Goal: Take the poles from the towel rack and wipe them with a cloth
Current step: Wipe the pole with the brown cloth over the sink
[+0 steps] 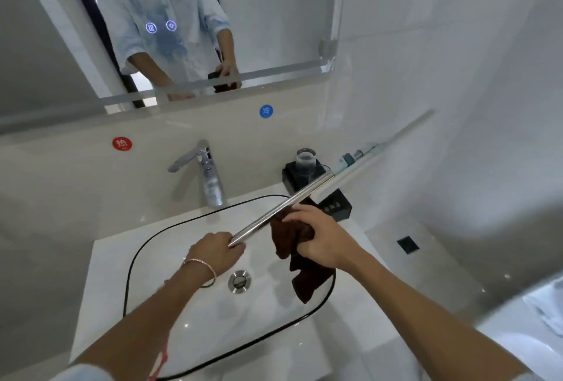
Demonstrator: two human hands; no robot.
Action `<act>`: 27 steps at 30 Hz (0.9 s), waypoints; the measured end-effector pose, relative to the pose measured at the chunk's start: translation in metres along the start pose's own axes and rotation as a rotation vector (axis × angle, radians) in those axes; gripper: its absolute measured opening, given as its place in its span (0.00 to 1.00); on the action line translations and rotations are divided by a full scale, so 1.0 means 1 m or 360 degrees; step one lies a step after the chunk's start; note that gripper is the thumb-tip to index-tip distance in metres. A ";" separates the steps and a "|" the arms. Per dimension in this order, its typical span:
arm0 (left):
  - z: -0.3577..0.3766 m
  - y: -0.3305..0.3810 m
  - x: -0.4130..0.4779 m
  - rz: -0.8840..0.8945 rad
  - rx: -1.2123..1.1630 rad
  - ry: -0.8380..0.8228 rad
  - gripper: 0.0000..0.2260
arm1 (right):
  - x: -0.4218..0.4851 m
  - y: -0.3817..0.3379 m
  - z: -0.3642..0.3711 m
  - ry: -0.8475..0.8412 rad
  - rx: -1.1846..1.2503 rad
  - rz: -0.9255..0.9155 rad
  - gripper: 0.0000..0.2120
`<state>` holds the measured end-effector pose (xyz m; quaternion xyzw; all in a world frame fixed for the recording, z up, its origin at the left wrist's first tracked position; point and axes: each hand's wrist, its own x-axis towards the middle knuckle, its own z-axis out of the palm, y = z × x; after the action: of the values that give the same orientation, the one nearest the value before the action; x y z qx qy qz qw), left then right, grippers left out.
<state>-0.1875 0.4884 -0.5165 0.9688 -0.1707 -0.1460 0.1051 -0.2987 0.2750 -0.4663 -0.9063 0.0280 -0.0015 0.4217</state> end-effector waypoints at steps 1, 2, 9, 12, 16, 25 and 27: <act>-0.007 0.013 0.007 0.0005 -0.0013 0.0040 0.13 | 0.000 0.014 -0.006 0.0028 -0.0020 0.0021 0.24; -0.013 0.025 0.013 0.0009 -0.0023 0.0082 0.13 | -0.001 0.028 -0.013 0.0089 -0.0028 0.0047 0.24; -0.017 0.082 0.023 -0.0086 0.0014 0.0186 0.12 | 0.000 0.131 -0.026 0.0269 -0.0411 0.0280 0.28; -0.002 0.089 0.014 -0.0113 0.0091 0.0159 0.10 | -0.007 0.178 0.005 -0.0133 -0.0669 0.0604 0.33; 0.017 0.089 -0.003 -0.0150 0.0127 0.0102 0.07 | -0.020 0.223 0.042 -0.0739 -0.0741 0.0652 0.36; 0.021 0.108 0.002 -0.0138 0.0284 -0.0021 0.07 | 0.035 0.086 -0.037 0.0073 -0.0519 -0.0324 0.10; 0.019 0.118 0.004 -0.0110 0.0336 0.0004 0.09 | 0.045 0.074 -0.033 -0.0166 -0.0726 -0.0479 0.21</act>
<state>-0.2256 0.3752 -0.5055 0.9800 -0.1513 -0.1295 -0.0023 -0.2580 0.2000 -0.5029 -0.9707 -0.1290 -0.0110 0.2026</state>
